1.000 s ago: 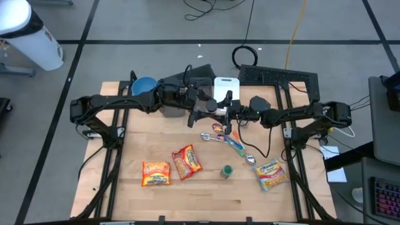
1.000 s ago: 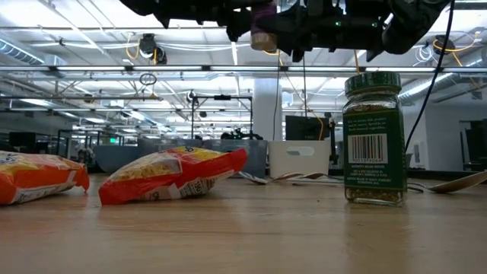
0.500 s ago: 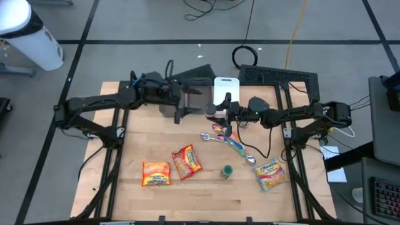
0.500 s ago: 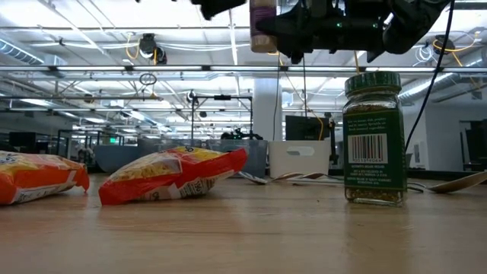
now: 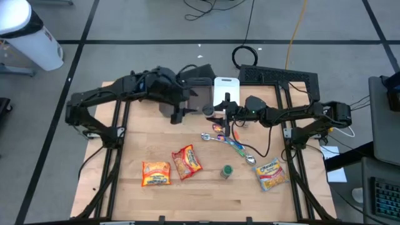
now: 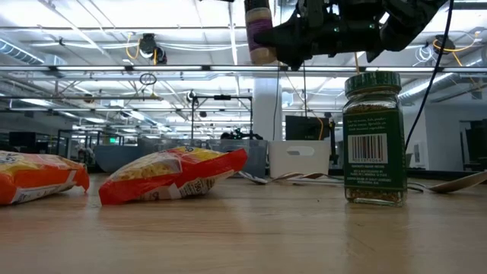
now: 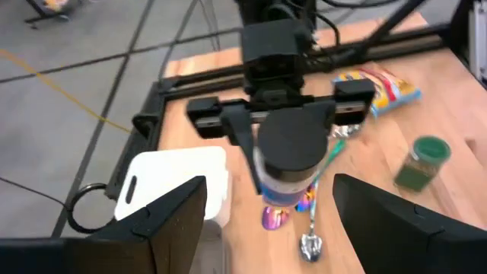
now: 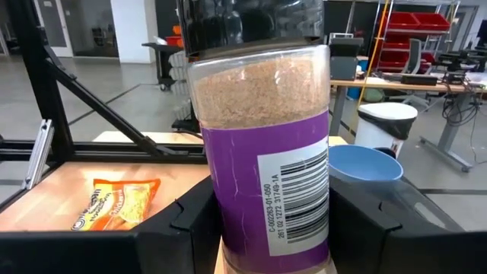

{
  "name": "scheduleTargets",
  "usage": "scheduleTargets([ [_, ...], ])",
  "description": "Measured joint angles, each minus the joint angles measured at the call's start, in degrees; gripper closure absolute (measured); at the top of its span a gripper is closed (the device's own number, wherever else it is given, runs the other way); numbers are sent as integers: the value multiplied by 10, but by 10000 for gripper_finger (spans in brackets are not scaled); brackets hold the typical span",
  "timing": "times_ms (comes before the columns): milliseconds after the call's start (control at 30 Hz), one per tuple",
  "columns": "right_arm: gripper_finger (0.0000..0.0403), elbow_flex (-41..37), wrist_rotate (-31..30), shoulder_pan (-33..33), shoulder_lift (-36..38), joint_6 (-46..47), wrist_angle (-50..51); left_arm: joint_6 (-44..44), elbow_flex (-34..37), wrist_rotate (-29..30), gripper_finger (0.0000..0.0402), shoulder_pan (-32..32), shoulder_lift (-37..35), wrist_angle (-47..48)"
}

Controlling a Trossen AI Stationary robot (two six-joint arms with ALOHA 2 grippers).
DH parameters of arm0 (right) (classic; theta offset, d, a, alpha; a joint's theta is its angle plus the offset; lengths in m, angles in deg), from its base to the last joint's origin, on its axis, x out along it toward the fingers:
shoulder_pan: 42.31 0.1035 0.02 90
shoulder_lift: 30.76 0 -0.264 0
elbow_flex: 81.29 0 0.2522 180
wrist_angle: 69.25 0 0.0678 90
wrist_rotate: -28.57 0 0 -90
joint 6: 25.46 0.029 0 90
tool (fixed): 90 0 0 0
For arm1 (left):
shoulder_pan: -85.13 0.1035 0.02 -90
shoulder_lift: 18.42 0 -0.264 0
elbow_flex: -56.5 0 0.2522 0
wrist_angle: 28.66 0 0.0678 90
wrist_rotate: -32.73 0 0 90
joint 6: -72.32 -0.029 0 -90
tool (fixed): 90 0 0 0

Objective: Pick & Place Food Item
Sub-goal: Put the purple spice bottle into the left black bin

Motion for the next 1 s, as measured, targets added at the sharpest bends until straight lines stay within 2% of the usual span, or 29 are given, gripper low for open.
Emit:
scheduleTargets([
  [333, 227, 2, 0, 0, 0, -3, 20, -17, -170, 0, 121, -6, 136, 135],
  [500, 227, 2, 1, 0, 0, -5, 22, -19, -235, -4, 122, -6, 178, 171],
  [867, 227, 2, 3, -2, -1, -17, 34, -18, -250, -58, 121, -12, 201, 196],
  [1000, 227, 2, 2, -3, 0, -18, 27, -16, -250, -52, 121, -17, 202, 204],
])
